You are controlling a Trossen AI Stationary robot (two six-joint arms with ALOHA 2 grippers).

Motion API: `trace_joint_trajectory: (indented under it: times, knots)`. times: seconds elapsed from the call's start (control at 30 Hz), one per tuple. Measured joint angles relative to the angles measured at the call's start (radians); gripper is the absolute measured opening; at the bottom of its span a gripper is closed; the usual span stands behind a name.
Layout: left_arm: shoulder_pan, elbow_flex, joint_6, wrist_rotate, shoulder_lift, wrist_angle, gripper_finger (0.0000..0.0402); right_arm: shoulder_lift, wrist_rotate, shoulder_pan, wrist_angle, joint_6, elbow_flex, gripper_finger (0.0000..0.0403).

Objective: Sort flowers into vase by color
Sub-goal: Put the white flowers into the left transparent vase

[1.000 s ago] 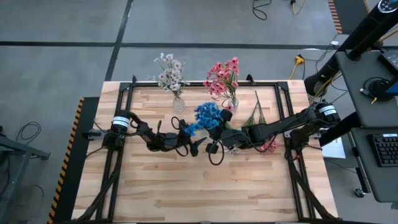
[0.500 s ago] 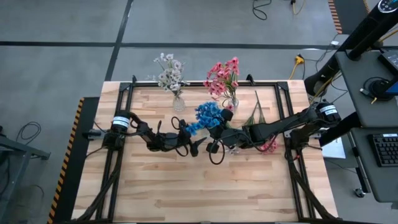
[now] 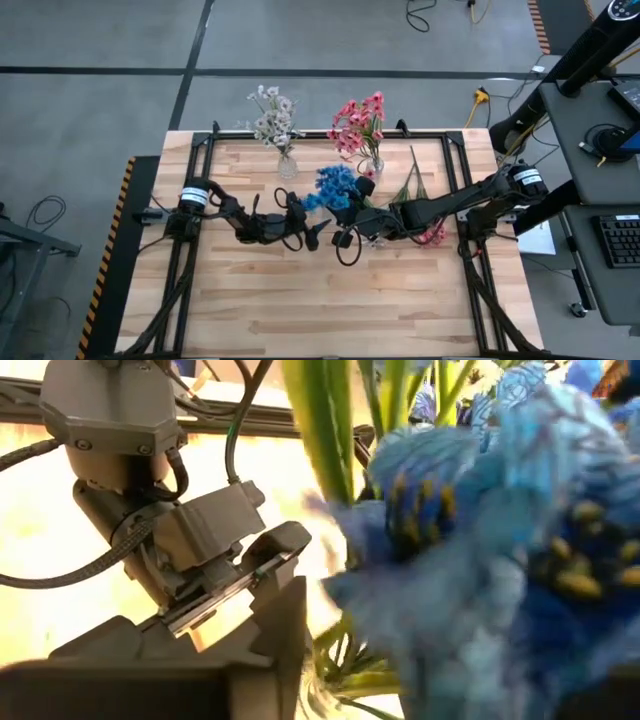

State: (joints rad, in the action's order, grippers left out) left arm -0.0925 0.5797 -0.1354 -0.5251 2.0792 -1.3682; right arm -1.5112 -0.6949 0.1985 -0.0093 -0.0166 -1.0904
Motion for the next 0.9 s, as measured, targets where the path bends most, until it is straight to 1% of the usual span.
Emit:
trace_joint_trajectory:
  times: [0.13,0.27,0.4,0.6,0.9]
  knots:
    - [-0.004,-0.004,-0.007,0.000,-0.003,0.000,0.0281,0.000,-0.001,0.002,-0.001,-0.002,0.000,0.0146]
    - [-0.009,-0.006,-0.023,-0.016,-0.004,0.000,0.0281,0.002,-0.002,0.010,-0.011,-0.013,0.000,0.0162]
    - [-0.012,-0.006,-0.023,-0.016,-0.004,0.000,0.0281,0.003,-0.004,0.020,-0.014,-0.013,0.000,0.0169]
    - [-0.012,-0.011,-0.024,-0.018,-0.015,0.000,0.0281,0.014,-0.008,0.026,-0.031,-0.012,0.000,0.0167]
    - [-0.023,-0.027,-0.002,-0.072,-0.034,0.000,0.0281,0.055,-0.011,0.030,-0.068,-0.046,0.000,0.0179]
